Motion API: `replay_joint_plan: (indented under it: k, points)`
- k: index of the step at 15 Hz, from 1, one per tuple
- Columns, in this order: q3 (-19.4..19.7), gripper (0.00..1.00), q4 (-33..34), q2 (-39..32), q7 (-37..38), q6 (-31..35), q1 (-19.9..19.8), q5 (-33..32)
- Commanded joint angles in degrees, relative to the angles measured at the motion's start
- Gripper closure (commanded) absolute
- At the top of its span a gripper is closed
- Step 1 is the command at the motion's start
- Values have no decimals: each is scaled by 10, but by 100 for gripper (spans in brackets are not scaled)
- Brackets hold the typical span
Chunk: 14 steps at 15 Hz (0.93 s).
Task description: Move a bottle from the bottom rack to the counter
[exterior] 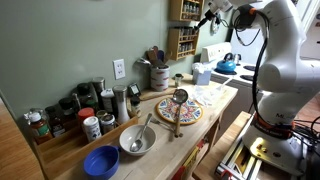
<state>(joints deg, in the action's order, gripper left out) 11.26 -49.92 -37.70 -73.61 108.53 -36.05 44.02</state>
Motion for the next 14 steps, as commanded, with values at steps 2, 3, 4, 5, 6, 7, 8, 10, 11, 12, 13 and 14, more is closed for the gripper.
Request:
replay_joint_plan:
  k: [2,3,4,5,6,7,8,10,11,12,13,14]
  points:
    - [-6,26,15,-5,-8,-27,-12,8]
    - [-7,31,16,-5,-9,-28,-11,8]
    - [-7,38,17,-5,-8,-27,-11,8]
    - [-7,48,18,-5,-8,-26,-11,9]
    - [-7,55,19,-5,-8,-26,-11,8]
    - [-7,64,19,-5,-8,-26,-11,8]
    - [-7,69,19,-5,-8,-26,-11,8]
    - [-7,69,18,-3,-6,-30,-11,6]
    - [-6,69,18,-3,-6,-30,-12,6]
    - [-6,69,18,-2,-5,-32,-13,6]
    - [-6,69,18,-1,-4,-33,-15,8]
    - [-6,69,18,1,-3,-37,-17,9]
